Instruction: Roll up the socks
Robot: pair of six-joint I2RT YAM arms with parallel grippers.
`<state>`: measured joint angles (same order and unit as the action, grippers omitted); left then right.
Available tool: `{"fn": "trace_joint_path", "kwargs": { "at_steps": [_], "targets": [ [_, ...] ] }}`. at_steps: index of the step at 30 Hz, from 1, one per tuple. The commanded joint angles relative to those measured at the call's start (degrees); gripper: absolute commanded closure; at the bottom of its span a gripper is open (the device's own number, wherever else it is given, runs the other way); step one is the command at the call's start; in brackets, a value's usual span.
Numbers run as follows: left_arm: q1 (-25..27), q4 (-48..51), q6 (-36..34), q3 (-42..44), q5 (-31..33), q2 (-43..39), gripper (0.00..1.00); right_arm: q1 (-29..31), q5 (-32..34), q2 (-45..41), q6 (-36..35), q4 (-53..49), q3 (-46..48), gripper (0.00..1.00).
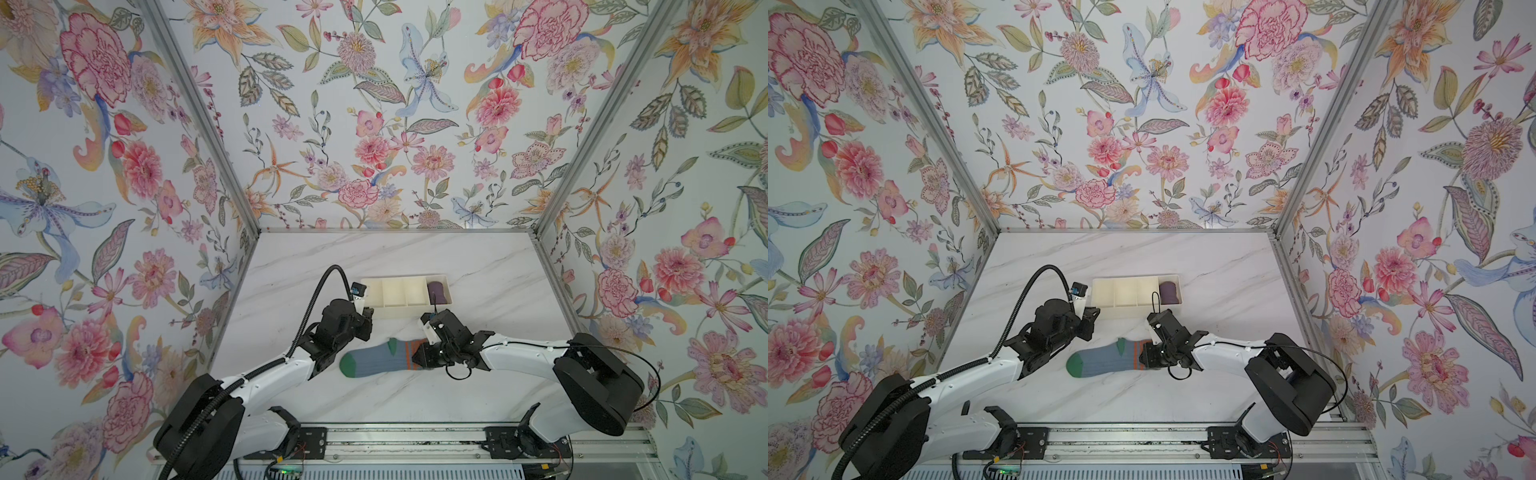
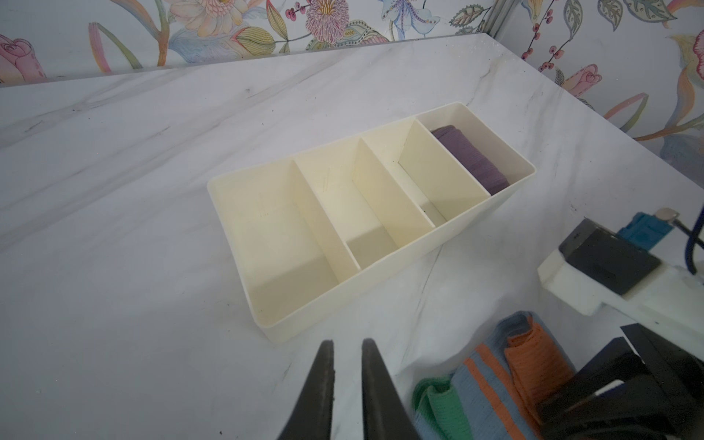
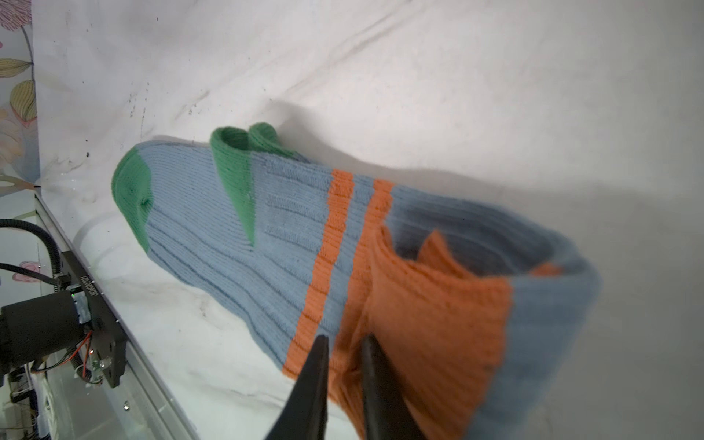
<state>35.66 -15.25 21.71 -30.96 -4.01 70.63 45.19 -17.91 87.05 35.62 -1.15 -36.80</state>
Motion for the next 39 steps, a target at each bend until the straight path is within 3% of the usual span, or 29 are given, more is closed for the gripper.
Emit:
{"fn": "trace_joint_path", "kwargs": {
  "at_steps": [1,8,12,15,21,30,39],
  "targets": [
    [0.25,0.62,-0.25,-2.17,-0.74,0.78,0.83,-1.04,-2.49,-2.09,0.33,-1.71,1.63,0.79],
    [0.2,0.58,-0.27,-2.94,-1.39,1.86,0.88,-3.07,-5.5,-9.57,-0.37,-2.12,1.64,0.67],
    [0.29,0.56,-0.34,-3.51,-2.63,2.72,0.95,-5.03,-4.88,-13.25,-0.5,-3.7,2.14,0.67],
    [0.79,0.52,-0.66,-4.08,-3.54,3.44,0.99,-7.62,-2.01,-14.94,0.38,-6.23,3.31,0.71],
    [3.54,0.57,-2.28,-6.24,-5.48,5.29,1.0,-12.12,0.04,-17.44,2.26,-7.02,6.29,0.87],
    [12.62,0.41,-4.42,-11.59,-10.19,11.82,1.0,-13.31,-1.39,-14.6,3.38,-5.97,6.89,0.92],
    [15.97,-2.81,-1.62,-14.74,-19.98,21.21,1.0,-13.31,-8.47,-12.68,7.28,2.95,9.82,0.92]
  ]
}}
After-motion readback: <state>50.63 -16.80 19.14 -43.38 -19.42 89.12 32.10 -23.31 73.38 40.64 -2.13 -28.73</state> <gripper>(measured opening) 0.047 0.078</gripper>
